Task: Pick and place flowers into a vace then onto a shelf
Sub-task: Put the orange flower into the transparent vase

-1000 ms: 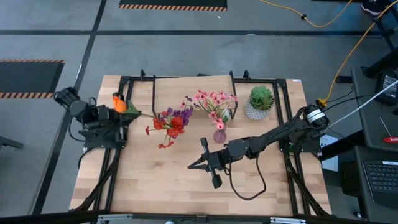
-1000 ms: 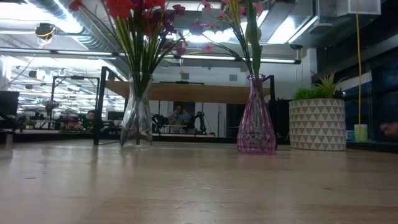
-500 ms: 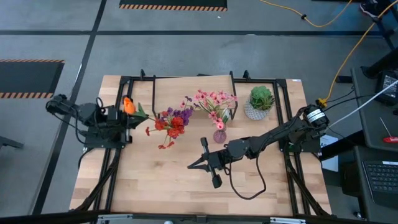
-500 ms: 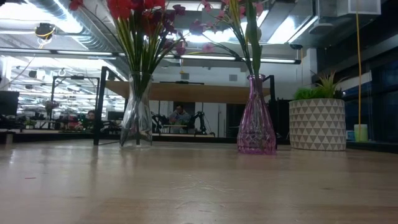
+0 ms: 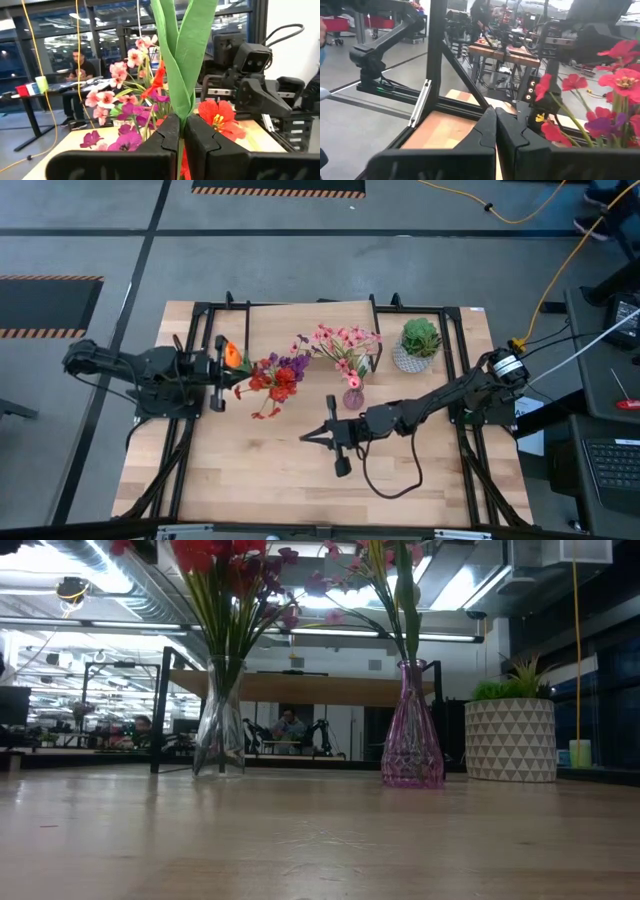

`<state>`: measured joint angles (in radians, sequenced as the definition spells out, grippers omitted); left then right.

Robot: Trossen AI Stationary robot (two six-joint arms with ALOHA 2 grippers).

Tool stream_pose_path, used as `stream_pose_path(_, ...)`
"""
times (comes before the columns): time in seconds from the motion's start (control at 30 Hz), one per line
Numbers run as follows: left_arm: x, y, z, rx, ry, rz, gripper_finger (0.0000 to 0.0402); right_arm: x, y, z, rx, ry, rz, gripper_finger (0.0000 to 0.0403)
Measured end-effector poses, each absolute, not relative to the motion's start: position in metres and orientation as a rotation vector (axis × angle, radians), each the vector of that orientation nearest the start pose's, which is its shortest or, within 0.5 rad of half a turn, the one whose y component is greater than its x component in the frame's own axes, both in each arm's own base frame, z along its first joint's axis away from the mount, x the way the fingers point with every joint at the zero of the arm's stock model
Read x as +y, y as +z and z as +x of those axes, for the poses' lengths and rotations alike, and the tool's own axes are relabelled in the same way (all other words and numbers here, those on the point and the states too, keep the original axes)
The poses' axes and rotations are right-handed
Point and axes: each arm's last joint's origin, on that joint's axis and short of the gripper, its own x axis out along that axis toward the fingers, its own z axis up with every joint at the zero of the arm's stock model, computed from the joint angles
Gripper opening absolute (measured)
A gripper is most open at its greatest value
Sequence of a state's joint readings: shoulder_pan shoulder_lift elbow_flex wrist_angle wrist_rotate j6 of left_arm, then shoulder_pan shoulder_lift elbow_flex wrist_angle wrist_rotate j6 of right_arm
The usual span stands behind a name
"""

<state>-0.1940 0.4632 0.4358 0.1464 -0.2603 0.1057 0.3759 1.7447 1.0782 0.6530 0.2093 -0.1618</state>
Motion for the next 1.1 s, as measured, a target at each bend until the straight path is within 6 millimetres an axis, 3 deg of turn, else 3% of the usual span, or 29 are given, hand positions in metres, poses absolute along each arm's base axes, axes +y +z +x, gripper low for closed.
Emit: stream_pose_path(1.1,-0.003,0.256,0.169,0.113,0.083,0.075,0.0008,0.137,0.254,0.366,0.042,0.151,-0.178,0.0)
